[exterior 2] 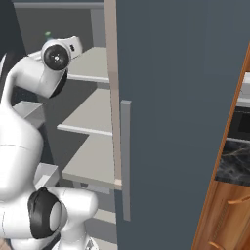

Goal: Take the bottled waters from the counter and place them in the freezer to freeze. Close the freezer door after placing the bottles.

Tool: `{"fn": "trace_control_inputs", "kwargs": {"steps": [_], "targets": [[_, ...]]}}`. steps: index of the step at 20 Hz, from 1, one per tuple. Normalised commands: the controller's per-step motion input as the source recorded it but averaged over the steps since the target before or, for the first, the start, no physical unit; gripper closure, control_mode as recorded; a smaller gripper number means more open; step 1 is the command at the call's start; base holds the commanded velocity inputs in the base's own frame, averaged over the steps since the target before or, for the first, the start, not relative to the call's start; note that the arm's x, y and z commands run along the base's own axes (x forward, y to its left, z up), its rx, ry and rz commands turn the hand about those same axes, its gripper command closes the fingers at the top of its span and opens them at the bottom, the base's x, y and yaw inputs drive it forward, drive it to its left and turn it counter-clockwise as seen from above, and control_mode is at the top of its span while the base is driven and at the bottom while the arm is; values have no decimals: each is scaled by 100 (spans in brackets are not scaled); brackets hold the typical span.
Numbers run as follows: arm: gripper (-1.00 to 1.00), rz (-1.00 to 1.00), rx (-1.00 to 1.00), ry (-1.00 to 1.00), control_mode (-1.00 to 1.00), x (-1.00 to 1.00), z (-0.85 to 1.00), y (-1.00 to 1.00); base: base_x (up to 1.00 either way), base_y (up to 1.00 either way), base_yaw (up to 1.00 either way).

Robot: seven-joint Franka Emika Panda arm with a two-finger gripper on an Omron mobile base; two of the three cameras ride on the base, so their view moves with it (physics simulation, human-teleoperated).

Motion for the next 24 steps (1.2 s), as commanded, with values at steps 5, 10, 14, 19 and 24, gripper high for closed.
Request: {"fn": "trace_control_inputs", "kwargs": {"steps": [5,10,14,19,24], "targets": [[100,0,1,0,-100,15,-13,0,0,0,0],[100,1,5,0,-100,17,0,13,0,0,0],[100,2,0,0,-100,49,-3,31,0,0,0],[100,0,0,0,-100,62,-4,13,0,0,0],[100,1,1,0,-100,44,-13,0,0,0,0]]}}
